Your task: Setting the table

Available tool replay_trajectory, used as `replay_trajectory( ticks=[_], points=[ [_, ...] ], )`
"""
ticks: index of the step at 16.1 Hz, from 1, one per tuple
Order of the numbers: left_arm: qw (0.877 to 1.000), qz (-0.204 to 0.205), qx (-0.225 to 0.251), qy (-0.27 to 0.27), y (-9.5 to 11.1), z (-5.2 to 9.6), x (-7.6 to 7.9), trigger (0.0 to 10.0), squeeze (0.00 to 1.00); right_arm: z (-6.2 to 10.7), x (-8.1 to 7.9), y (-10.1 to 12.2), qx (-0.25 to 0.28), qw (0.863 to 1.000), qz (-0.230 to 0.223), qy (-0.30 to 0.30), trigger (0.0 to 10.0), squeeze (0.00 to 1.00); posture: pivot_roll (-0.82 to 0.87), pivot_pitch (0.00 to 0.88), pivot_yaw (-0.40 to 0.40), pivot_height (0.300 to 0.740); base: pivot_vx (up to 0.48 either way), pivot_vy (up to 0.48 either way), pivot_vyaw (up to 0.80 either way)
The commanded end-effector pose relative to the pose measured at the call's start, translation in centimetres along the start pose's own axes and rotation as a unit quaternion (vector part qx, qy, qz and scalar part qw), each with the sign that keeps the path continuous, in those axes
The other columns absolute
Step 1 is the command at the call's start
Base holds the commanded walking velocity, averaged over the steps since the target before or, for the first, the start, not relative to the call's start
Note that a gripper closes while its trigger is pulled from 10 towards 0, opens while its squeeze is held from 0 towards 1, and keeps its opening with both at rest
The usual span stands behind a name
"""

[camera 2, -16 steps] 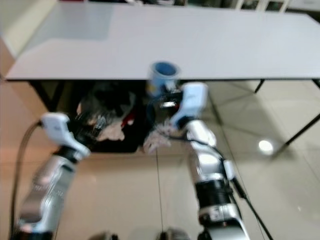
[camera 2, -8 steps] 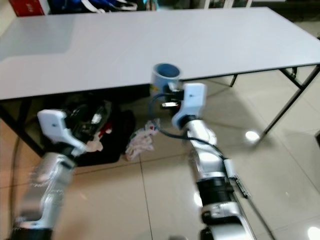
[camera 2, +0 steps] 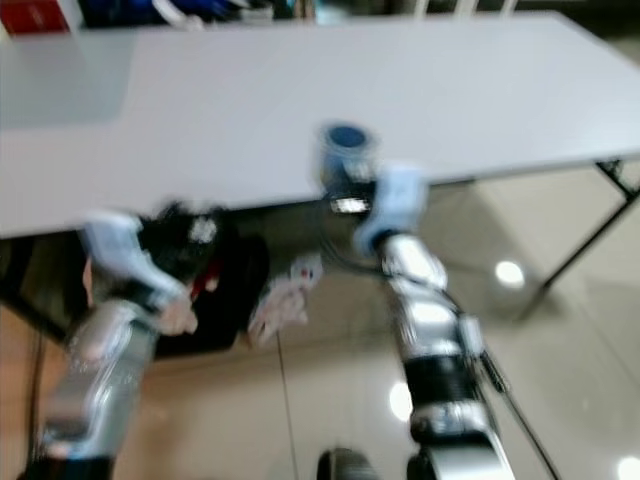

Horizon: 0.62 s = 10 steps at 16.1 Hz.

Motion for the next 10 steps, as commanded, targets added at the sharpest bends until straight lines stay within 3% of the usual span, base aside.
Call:
replay_trajectory(
  ticks=[1,10],
  points=[
    [1.0,-0.011,0.014,0.008,1.05,0.05,-0.77,10.0,0.0,-0.58,-1.75,0.83,0.016,0.999,-0.006,0.028,10.0,0.0,-0.11,0.093,0.004,0.74,0.48,0.0,0.0],
    [1.0,-0.017,0.018,0.008,1.74,-0.18,-0.96,10.0,0.0,-1.28,-2.22,1.34,0.023,0.999,0.018,0.038,10.0,0.0,-0.11,0.094,0.009,0.74,0.48,0.0,0.0]
  ],
)
Point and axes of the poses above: a point about 5 cm out from each wrist's last joint towards the gripper, its own z axis pointing back from the gripper into the wrist, its own y axis along the axis of the wrist's last joint, x = y × z, the point moved 4 cm from there along -z, pointing out of the wrist towards the gripper, and after that the axes turned 14 degrees about -z, right-handed, at the moved point
